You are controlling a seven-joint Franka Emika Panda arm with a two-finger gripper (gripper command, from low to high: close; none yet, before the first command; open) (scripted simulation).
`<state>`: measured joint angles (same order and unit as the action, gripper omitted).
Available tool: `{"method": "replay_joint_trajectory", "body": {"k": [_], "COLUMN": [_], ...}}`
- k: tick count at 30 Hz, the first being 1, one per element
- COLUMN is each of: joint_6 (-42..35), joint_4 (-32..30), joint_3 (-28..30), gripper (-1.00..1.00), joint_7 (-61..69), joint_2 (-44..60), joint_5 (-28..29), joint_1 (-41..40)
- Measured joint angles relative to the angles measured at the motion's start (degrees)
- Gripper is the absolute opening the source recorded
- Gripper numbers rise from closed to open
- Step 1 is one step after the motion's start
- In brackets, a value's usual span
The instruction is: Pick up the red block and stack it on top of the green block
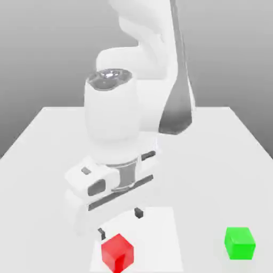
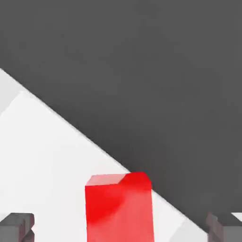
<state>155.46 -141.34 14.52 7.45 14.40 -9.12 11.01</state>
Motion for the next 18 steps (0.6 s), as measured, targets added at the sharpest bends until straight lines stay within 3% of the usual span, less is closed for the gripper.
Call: {"method": "replay_joint_trajectory", "body": {"k": [3, 4, 11, 16, 18], "joint_6": [4.92, 6.11, 6.02, -1.15, -2.90], "joint_4": [0.93, 1.16, 1.17, -0.29, 0.11], "joint_3": [-2.83, -3.62, -3.69, -0.59, -3.03], "gripper": [0.00, -1.00, -1.00, -1.00, -1.00], "joint_7": [2.64, 3.23, 3.21, -0.65, -1.15], "joint_2": [6.23, 7.72, 7.77, -1.05, -2.42], "joint_5": [-3.04, -3.81, -3.77, 1.59, 3.19], "joint_1": [-2.23, -2.87, -2.95, -0.11, 3.12]}}
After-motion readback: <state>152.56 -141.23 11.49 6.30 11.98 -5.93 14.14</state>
